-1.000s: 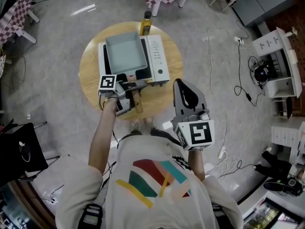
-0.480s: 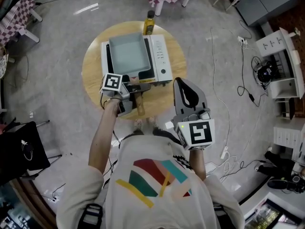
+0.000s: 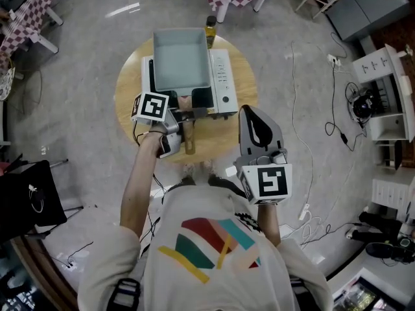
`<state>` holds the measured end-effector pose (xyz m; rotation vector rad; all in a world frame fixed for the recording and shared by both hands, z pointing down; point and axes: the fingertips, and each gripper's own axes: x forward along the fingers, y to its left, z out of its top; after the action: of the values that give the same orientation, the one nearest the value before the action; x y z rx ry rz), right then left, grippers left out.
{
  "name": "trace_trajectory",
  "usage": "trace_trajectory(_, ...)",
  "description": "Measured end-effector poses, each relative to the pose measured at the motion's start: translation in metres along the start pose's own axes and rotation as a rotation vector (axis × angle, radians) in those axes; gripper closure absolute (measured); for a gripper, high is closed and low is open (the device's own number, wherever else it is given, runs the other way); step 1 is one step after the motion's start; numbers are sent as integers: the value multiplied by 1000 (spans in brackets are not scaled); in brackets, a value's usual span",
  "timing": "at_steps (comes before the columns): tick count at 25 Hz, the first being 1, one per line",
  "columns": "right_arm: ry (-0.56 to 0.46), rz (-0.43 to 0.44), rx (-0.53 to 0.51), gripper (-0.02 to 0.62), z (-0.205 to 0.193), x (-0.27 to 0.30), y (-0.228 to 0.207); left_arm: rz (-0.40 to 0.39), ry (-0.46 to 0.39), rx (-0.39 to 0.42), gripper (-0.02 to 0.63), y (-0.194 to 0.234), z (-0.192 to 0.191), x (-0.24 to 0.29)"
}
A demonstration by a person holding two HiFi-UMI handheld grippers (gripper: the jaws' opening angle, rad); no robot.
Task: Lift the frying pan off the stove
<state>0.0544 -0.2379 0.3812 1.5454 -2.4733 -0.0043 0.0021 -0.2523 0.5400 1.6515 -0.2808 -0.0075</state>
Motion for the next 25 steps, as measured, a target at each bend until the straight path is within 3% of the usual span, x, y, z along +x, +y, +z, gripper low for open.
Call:
trace_trajectory(11, -67, -37, 12, 598, 15, 2, -9, -83, -10, 239, 600, -122, -3, -6)
trace_trajectory(15, -114, -51, -5, 598, 20, 2, -10, -74, -25, 346, 600, -155, -13, -12)
trace_trajectory(21, -157, -4, 3, 598, 30, 1, -1, 2, -103, 473, 598, -182, -19, -36)
trace_trajectory(23, -168, 21, 6, 598, 31, 4, 6, 58, -139, 505, 598, -181, -19, -48)
trace_trajectory(25, -171, 35, -5, 598, 31, 4, 8, 49, -165, 510, 598, -184, -23, -54)
